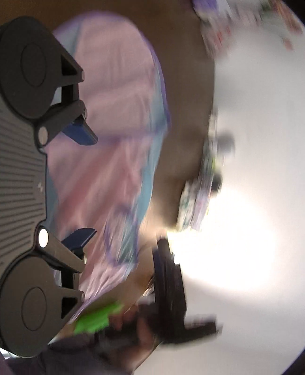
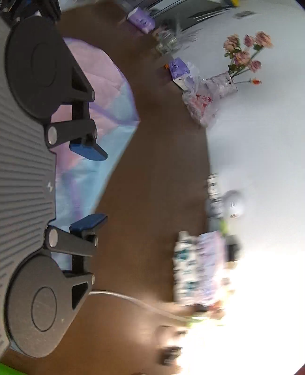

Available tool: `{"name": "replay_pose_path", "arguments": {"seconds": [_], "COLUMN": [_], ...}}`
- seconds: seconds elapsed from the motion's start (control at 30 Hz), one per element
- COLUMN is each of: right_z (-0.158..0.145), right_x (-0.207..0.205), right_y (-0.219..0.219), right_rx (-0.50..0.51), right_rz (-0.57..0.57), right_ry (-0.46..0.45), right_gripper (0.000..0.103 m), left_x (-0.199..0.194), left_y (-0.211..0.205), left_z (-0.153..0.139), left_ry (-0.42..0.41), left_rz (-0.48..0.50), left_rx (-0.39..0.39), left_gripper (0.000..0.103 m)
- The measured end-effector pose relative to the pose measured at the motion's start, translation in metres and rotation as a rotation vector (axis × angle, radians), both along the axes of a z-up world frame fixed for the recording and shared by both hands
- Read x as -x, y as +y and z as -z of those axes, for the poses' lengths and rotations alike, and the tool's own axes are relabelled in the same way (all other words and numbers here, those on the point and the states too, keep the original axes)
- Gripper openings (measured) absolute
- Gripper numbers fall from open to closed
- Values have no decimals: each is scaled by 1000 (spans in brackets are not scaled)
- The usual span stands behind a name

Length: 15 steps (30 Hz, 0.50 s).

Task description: Fold clothes

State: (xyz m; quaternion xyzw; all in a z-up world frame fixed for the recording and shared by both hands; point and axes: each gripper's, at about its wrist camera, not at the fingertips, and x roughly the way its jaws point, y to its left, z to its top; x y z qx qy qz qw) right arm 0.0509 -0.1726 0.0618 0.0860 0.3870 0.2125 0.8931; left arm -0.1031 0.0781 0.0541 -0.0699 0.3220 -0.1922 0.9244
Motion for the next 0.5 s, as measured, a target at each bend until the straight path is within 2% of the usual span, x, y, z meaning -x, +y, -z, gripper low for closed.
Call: {"name": "replay_pose_path", "arguments": {"seconds": [0.03,0.1,0.13,0.23,0.3,0.33,0.37,0.4,0.43,0.5], "right_z": [9,27,34,51,57,57,57,55,53,47], "right_x": [-2,-8,-13,-25,-29,-30,-31,-31,-32,-28], "right_y": [-4,-5,-4,5,10,14,17,19,20,20], "right_rx": [-34,-105,-134,-201,-236,-242,-243,-234,-222,-172], "right_rz": [-1,-20,-29,-31,-27,-26,-32,-23,-9,61], "right_ry": [34,99,128,202,216,210,193,150,101,-30], "right_gripper": [47,44,43,44,37,31,13,7,6,5], "left_x": [-1,-1,-1,1,-4,-6,-8,-9,-11,-9], "left_y": [-18,-51,-66,-92,-93,-91,-89,-88,-87,-87], "left_z": [0,1,3,10,14,15,17,19,21,20], "left_ry": [0,-3,-6,-28,0,22,43,62,77,77], "left_rz": [37,92,110,97,49,36,23,17,16,19], "left_rx": [-39,-130,-180,-302,-316,-310,-304,-309,-313,-312], "left_gripper": [76,66,64,54,47,46,37,20,15,15]}}
